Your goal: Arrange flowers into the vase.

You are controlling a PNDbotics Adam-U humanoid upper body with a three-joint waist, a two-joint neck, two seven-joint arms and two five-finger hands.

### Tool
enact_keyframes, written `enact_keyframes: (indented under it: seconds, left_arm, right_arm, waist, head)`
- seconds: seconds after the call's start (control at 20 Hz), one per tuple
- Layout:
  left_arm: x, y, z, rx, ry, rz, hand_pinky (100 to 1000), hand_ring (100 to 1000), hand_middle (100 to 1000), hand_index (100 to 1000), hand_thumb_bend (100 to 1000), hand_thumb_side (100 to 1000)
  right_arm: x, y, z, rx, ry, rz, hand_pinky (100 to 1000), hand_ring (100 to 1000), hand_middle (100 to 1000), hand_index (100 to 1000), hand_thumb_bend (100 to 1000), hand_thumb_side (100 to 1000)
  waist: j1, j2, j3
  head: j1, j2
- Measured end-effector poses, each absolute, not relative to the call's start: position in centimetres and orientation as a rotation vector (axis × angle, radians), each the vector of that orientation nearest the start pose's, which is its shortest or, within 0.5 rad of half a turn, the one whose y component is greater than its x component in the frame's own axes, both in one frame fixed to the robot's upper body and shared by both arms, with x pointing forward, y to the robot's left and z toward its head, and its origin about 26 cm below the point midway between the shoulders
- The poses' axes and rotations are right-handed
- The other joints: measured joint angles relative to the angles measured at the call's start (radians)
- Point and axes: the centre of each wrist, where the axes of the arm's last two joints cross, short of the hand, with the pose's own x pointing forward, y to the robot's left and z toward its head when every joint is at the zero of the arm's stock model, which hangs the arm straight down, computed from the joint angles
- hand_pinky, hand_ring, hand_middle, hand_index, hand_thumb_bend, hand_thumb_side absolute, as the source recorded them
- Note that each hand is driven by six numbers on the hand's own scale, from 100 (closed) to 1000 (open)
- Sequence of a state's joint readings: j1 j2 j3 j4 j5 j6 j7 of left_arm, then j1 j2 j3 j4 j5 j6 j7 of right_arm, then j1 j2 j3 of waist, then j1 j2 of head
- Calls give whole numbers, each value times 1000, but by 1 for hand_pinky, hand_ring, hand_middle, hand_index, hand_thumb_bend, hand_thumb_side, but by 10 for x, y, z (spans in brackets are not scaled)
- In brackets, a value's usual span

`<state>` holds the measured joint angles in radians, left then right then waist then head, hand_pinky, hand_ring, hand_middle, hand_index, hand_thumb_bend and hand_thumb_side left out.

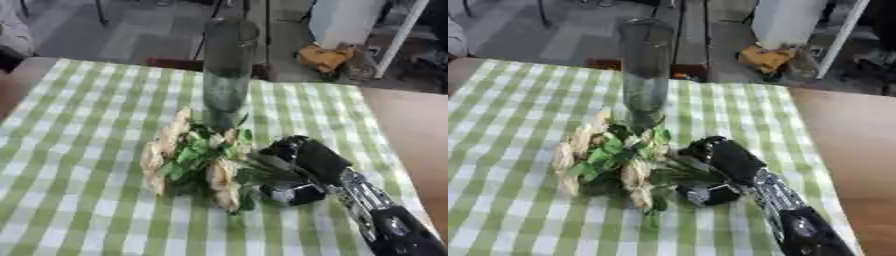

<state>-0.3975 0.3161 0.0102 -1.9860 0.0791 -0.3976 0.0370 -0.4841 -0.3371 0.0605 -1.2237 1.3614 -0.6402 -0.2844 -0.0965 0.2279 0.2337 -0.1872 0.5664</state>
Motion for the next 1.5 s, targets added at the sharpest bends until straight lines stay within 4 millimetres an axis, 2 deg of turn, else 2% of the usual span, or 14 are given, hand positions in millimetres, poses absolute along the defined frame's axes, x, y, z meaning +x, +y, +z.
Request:
enact_keyframes:
  seconds: [0.2,0.45,0.5,0.7,0.9,1.2,1.35,1.5]
  left_arm:
    - [309,251,225,12,3485,416,661,874,927,987,100,896]
    - [309,251,225,13,3484,418,661,874,927,987,100,896]
    - [309,251,225,13,3484,418,661,874,926,987,100,896]
    - [309,251,225,19,3485,418,661,874,926,987,100,894]
    - [309,251,225,24,3489,421,661,874,925,987,100,893]
    - [309,251,224,29,3489,431,661,874,923,988,100,892]
    - [309,250,224,34,3490,435,661,874,922,988,100,892]
    - [309,250,224,36,3490,438,660,874,921,988,100,892]
  right_arm:
    - [397,-290,69,1332,2467,-2089,592,651,645,849,372,834]
    - [398,-289,68,1315,2452,-2119,592,651,645,849,372,834]
    - [398,-289,68,1314,2450,-2122,568,616,607,811,342,824]
    - [402,-283,74,1294,2455,-2098,532,563,553,753,264,829]
    - [407,-278,79,1274,2455,-2080,508,543,506,738,178,841]
    - [413,-275,84,1262,2435,-2087,515,547,521,755,209,759]
    - [415,-274,84,1254,2411,-2107,512,542,517,751,212,747]
    - [416,-274,83,1251,2395,-2121,486,450,463,716,206,736]
  waist:
    - [0,1,0]
    - [0,2,1]
    - [0,3,1]
    - [1,3,5]
    - [0,3,6]
    - [-4,3,7]
    - [-4,3,7]
    - [-4,3,7]
  head:
    - [-1,-5]
    - [-3,-5]
    - [-3,-5]
    - [-4,-5]
    - [-5,-5]
    - [-8,-5]
    - [-9,-5]
    - [-10,-5]
